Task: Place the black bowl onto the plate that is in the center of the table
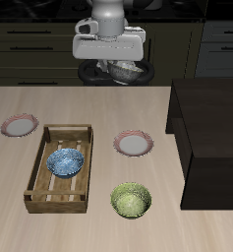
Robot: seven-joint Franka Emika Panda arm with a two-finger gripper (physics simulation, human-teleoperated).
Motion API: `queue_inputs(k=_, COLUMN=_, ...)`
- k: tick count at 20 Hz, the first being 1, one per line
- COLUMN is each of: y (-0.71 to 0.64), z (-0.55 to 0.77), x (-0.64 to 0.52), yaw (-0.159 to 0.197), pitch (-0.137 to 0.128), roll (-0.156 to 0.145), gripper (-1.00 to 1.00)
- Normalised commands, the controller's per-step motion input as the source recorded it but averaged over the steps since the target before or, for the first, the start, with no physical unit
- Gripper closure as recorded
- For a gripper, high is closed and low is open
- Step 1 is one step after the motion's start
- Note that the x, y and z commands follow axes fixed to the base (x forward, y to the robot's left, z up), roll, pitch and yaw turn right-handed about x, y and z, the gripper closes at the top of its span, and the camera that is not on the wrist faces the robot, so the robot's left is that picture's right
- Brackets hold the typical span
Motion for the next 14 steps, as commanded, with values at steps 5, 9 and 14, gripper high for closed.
queue_inputs(k=5, y=-0.06, z=-0.29, x=-0.03, yaw=0.013, pitch=-0.029, roll=0.038, gripper=1.00)
queue_inputs(k=9, y=0.01, z=-0.19, x=0.08, yaw=-0.021, pitch=-0.004, roll=0.034, gripper=1.00)
queue_inputs(k=14, y=0.04, z=-0.36, x=0.13, yaw=-0.007, pitch=0.042, roll=0.007, gripper=1.00)
